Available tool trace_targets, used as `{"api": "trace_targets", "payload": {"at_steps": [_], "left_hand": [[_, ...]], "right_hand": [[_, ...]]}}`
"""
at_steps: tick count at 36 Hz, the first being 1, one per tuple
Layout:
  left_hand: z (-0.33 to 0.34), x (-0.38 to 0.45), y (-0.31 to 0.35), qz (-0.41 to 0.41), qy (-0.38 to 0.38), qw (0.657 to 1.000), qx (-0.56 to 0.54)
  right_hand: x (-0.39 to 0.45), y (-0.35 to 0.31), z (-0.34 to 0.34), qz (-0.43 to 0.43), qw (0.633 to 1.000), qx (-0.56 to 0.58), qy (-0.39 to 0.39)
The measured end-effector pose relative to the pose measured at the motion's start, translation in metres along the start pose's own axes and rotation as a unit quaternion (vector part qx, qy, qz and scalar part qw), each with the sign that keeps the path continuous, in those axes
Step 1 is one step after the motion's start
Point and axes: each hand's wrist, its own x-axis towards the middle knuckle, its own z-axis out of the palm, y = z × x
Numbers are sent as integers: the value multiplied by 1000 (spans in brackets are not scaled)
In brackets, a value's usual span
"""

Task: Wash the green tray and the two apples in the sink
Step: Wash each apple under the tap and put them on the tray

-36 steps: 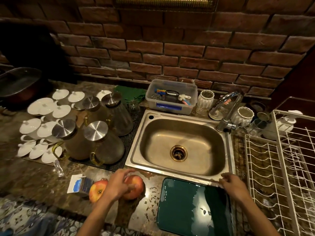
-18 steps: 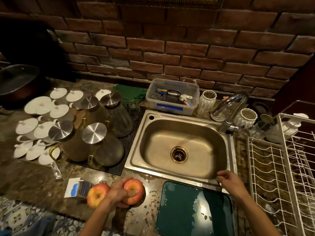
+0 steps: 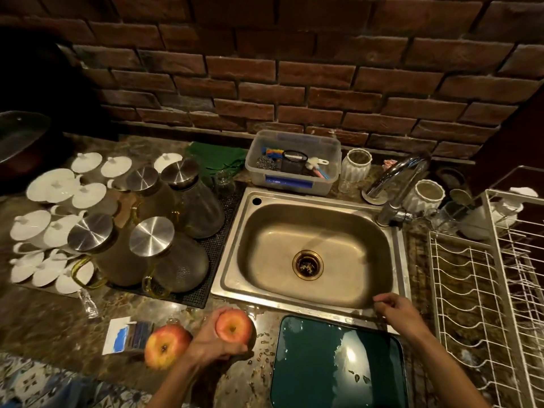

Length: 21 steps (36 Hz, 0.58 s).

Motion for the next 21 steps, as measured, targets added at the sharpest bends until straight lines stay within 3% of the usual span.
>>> {"api": "trace_targets", "payload": {"at_steps": [12,21], "left_hand": [[9,34,76,89,18,994,-59],[28,91,146,133,26,990,-38]], "right_hand": [[22,-9,-21,-5,989,145,27],[78,-31,-52,-12,946,312,89]]}}
